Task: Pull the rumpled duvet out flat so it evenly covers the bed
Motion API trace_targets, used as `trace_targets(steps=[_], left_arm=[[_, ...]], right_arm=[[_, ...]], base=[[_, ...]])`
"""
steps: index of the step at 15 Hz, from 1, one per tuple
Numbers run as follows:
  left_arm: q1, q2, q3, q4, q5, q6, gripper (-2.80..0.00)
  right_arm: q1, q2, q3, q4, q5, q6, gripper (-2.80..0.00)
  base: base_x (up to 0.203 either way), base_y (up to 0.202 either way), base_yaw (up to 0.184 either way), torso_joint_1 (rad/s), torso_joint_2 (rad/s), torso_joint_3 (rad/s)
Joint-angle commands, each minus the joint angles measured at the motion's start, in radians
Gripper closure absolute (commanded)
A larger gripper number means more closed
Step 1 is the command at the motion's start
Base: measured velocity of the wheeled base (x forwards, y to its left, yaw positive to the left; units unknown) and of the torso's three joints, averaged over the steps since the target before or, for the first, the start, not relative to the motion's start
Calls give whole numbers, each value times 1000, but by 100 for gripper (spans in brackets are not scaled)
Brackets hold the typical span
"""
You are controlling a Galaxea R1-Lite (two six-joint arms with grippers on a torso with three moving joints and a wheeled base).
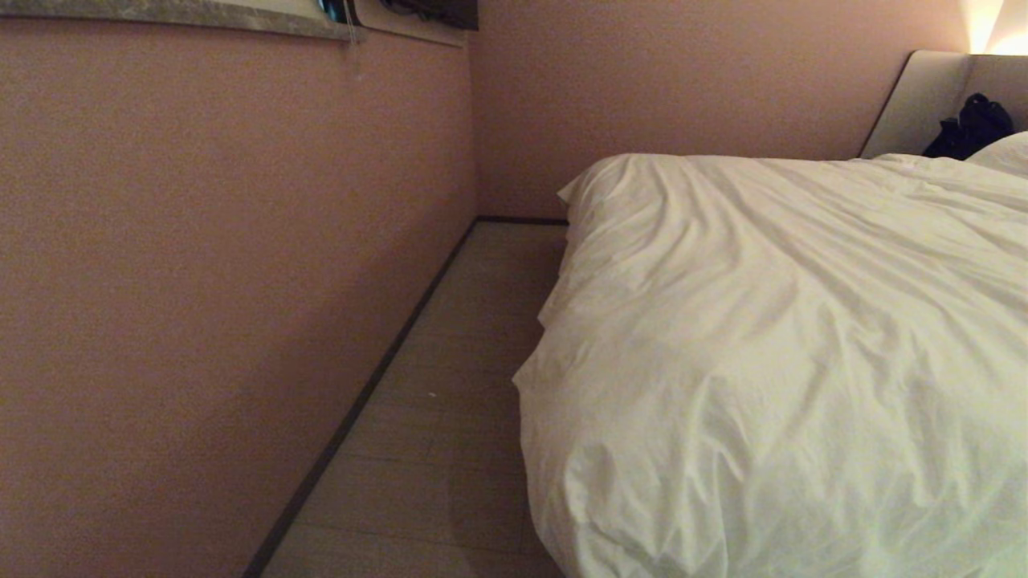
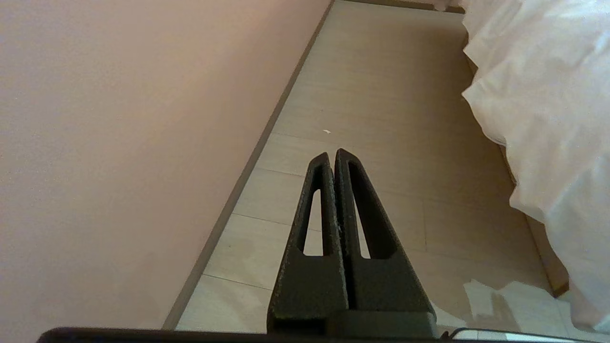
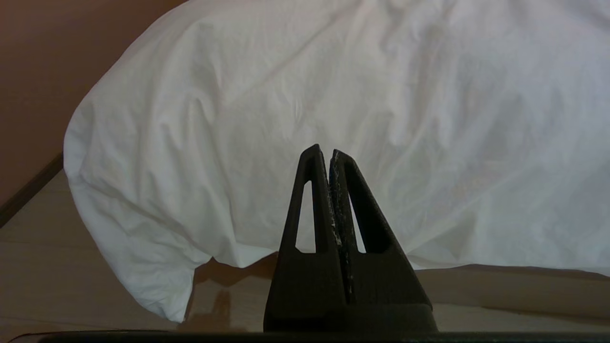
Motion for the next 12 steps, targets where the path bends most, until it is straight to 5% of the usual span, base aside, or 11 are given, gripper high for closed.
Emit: trace_targets(steps=[1, 12], left_arm=[[1, 0, 0, 0, 1, -2, 0], [1, 0, 0, 0, 1, -2, 0]], right_arm=[[0, 1, 0, 0, -1, 0, 0], [0, 1, 0, 0, -1, 0, 0]], base=[[0, 0, 0, 0, 0, 0], [0, 0, 0, 0, 0, 0]])
